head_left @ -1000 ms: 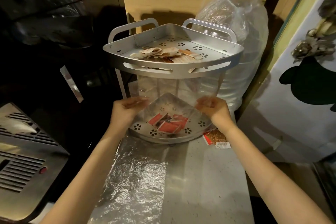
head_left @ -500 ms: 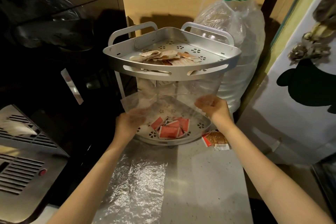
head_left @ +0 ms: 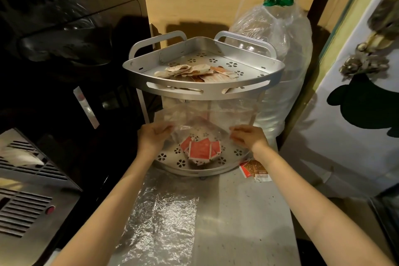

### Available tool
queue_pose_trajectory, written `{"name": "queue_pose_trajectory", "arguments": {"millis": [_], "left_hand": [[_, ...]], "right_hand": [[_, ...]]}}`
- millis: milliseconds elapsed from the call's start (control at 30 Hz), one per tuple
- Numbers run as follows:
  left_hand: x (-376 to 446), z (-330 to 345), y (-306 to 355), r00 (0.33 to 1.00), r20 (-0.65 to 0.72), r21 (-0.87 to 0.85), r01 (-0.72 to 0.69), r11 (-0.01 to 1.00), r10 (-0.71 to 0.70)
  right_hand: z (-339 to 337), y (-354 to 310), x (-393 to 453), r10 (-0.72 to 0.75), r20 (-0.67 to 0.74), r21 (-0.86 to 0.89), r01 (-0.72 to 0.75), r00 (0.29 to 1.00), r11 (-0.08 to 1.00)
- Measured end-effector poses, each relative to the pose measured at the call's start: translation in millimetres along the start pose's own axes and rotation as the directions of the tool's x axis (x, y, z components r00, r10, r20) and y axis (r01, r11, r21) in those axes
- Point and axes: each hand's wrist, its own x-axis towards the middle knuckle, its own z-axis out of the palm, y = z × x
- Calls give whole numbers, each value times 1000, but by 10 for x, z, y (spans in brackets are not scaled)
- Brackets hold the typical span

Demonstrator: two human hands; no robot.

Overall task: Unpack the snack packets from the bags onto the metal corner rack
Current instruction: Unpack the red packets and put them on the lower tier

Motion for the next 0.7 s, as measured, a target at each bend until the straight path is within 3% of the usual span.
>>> {"name": "queue_pose_trajectory", "arguments": {"millis": [267, 433, 600, 700], "left_hand": [[-30, -149, 153, 997, -62, -109, -59, 992, 53], [-49, -276, 313, 991, -114, -208, -96, 973, 73], [-163, -431, 379, 990, -2, -88, -143, 986, 143], [-259, -495, 338, 997, 30, -66, -67, 996, 70]], "right_hand": [[-29, -87, -113, -107, -69, 126, 115, 992, 985], [-111, -218, -213, -142, -46, 310, 149, 989, 939], [-268, -350, -368, -212, -86, 276, 228, 973, 934], [-386, -362, -473, -334, -77, 210, 342, 940, 916]]}}
